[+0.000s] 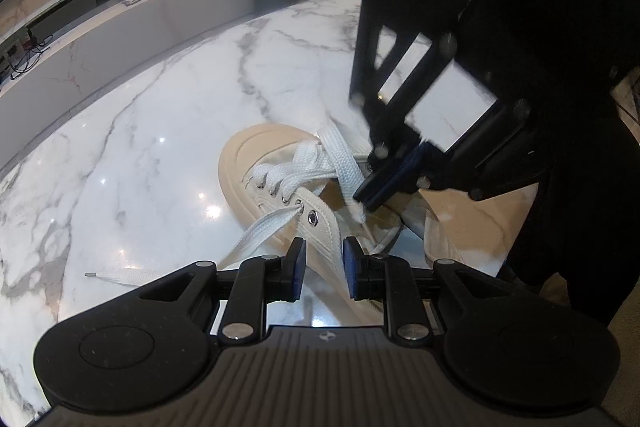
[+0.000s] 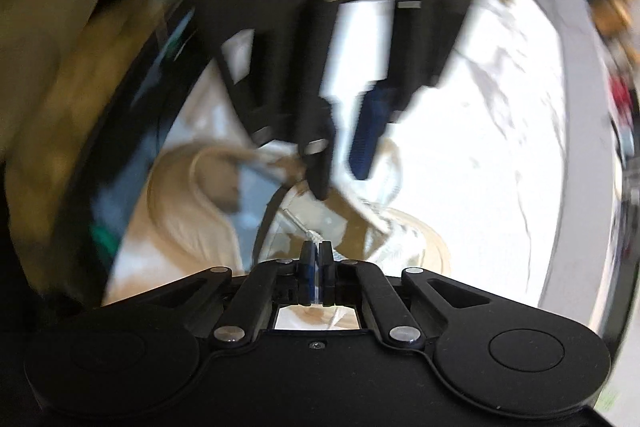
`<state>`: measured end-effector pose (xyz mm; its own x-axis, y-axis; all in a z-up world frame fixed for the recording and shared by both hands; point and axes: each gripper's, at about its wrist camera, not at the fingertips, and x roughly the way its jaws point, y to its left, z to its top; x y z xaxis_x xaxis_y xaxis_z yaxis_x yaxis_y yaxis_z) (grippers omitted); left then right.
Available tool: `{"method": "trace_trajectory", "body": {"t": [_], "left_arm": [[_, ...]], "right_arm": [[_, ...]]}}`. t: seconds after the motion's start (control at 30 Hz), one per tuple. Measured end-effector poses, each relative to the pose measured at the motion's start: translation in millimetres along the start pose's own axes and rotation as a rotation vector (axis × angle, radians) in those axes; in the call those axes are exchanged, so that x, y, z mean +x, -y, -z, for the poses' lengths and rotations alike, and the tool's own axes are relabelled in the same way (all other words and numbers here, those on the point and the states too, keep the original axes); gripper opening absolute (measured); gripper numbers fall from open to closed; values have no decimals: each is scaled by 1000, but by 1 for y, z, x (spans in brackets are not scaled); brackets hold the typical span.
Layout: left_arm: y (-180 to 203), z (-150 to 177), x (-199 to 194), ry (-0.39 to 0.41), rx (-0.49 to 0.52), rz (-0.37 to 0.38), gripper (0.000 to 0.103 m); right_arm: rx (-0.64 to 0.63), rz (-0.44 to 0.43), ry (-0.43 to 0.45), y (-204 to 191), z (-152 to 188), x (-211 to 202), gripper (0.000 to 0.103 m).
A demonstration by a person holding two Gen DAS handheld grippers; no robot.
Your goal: Lace up shoes with both hands
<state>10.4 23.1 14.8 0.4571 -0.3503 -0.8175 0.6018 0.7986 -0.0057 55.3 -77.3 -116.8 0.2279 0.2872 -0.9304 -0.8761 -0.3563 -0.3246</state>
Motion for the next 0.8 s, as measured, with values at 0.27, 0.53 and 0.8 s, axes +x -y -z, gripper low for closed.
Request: {"method": "trace_trajectory", "body": {"t": [0.27, 0.53, 0.8], "left_arm": [[7, -1, -5, 20, 29, -12, 19], [10, -9, -14, 74, 52, -13, 19], [9, -12, -14, 90, 65, 5, 2]], "right_arm": [[428, 6, 78, 24, -6, -3, 0], [499, 15, 141, 62, -31, -8, 0], [486, 19, 160, 60, 6, -84, 0]]}}
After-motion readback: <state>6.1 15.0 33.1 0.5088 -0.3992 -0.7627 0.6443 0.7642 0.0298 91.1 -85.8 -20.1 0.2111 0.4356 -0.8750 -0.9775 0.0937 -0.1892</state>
